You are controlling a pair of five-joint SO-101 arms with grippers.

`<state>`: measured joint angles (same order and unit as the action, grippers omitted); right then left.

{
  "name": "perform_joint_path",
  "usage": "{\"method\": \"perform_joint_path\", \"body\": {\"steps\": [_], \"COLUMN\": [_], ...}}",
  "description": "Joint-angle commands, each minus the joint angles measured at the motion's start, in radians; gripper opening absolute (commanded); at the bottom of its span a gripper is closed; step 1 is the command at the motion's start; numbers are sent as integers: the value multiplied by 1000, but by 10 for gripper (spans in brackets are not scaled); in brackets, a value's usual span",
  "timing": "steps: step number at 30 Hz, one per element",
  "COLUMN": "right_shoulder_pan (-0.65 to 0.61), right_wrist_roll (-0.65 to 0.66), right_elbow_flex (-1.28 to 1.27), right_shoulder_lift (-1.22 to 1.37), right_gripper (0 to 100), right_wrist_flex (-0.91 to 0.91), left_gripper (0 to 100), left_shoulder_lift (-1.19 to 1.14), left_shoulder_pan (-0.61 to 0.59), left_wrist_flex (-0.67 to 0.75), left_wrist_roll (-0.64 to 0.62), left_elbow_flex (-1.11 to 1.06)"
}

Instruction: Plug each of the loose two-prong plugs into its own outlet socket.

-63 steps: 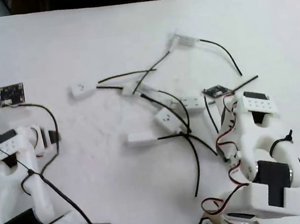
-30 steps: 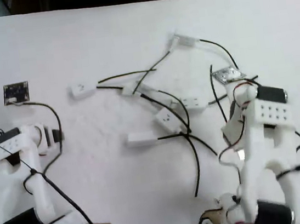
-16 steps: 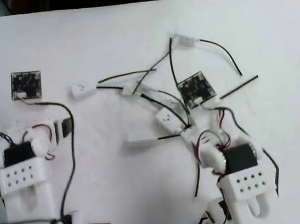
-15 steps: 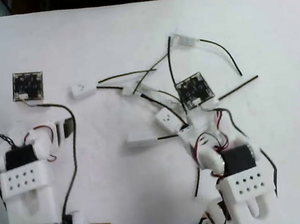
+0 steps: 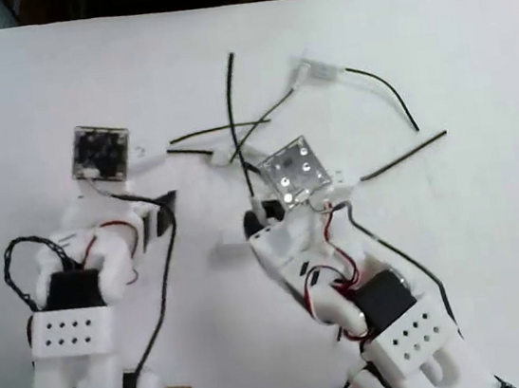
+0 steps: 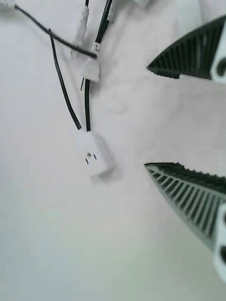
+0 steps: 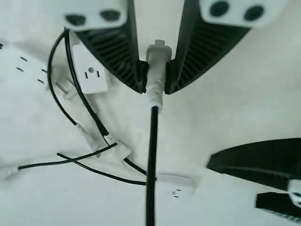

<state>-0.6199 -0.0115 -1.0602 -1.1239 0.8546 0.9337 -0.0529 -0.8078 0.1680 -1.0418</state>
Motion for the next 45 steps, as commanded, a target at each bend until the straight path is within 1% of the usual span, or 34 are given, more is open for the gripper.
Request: {"method": "perform_joint_path", "body": {"steps": [1, 8, 13, 16, 18, 21, 25, 29, 31, 33, 36, 39, 42, 43, 45], "right_shoulder_pan": [-71, -145, -166, -166, -165, -162, -140, -25, 42, 93, 127, 143, 193, 222, 288], "right_wrist_roll": [-6, -6, -6, -6, -6, -6, -6, -6, -6, -6, -6, -6, -6, -6, -6], "right_elbow_flex": [8, 8, 8, 8, 8, 8, 8, 6, 5, -6, -40, -74, -103, -109, -112], "right_shoulder_lift": [-24, -24, -24, -24, -24, -24, -19, -13, -13, -13, -13, -13, -13, -13, -13], "right_gripper": [16, 16, 16, 16, 16, 16, 16, 16, 16, 16, 16, 16, 16, 16, 16], "right_wrist_flex": [-36, -54, -54, -54, -50, -47, -45, -45, -45, -47, -54, -76, -130, -150, -179], "left_gripper": [286, 286, 287, 287, 287, 287, 287, 299, 334, 352, 355, 355, 352, 352, 352], "left_shoulder_lift": [48, 188, 285, 363, 410, 447, 447, 444, 406, 315, 101, -154, -378, -438, -513], "left_shoulder_pan": [120, 259, 358, 432, 450, 400, 228, 47, -19, -62, -104, -117, -93, -77, -36], "left_wrist_flex": [14, -89, -195, -261, -285, -290, -288, -290, -290, -281, -267, -288, -358, -390, -446], "left_wrist_roll": [-9, -9, 3, 68, 72, 44, 46, 66, 112, 146, 216, 305, 440, 466, 477], "left_elbow_flex": [40, 104, 129, 126, 124, 126, 124, 124, 127, 141, 227, 381, 529, 574, 647]}}
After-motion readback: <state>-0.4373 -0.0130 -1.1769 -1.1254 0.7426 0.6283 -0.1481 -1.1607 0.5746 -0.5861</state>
